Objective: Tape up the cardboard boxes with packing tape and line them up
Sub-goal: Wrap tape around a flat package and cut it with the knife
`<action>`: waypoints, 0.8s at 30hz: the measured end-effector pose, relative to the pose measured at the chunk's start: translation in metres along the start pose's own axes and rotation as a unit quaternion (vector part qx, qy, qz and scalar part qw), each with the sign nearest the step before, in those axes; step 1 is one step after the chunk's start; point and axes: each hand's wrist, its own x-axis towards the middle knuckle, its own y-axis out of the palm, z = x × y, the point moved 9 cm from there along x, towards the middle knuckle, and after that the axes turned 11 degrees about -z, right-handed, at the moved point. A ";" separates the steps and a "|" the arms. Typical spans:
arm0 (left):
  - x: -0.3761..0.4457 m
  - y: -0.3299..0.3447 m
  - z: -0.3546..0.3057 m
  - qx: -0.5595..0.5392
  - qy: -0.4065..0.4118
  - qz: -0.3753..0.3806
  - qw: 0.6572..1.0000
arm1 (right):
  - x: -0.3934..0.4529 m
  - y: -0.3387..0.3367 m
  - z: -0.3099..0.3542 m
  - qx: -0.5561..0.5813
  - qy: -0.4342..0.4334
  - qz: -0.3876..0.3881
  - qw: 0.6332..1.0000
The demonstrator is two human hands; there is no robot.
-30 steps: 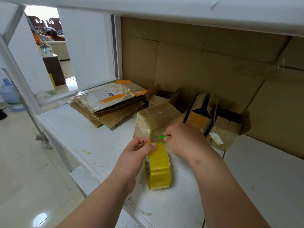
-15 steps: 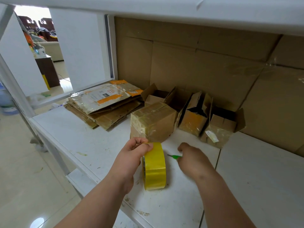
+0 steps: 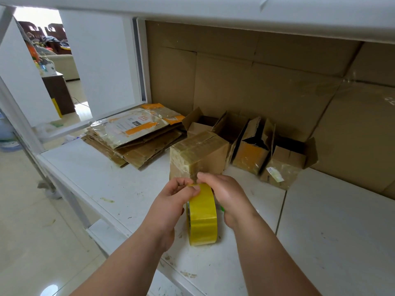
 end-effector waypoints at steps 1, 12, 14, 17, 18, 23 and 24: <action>0.000 0.000 0.000 -0.001 0.001 0.003 1.000 | 0.002 0.004 -0.002 0.025 0.011 0.002 1.000; 0.010 -0.042 -0.022 0.131 0.127 -0.168 0.969 | 0.017 0.007 -0.006 0.070 0.003 -0.022 0.997; 0.013 -0.048 -0.057 0.211 0.283 -0.218 0.910 | 0.018 0.007 -0.007 0.073 -0.006 -0.022 0.997; 0.024 -0.020 -0.091 0.299 0.407 -0.156 0.849 | 0.018 0.007 -0.006 0.067 -0.024 -0.029 0.997; 0.029 -0.007 -0.095 0.338 0.411 -0.124 0.837 | 0.017 0.007 -0.005 0.065 -0.031 -0.032 0.997; 0.046 0.014 -0.093 0.465 0.393 -0.074 0.790 | 0.011 -0.001 -0.003 0.060 -0.052 -0.030 0.996; 0.047 0.013 -0.093 0.475 0.397 -0.079 0.781 | 0.012 -0.003 -0.005 0.063 -0.051 -0.032 0.996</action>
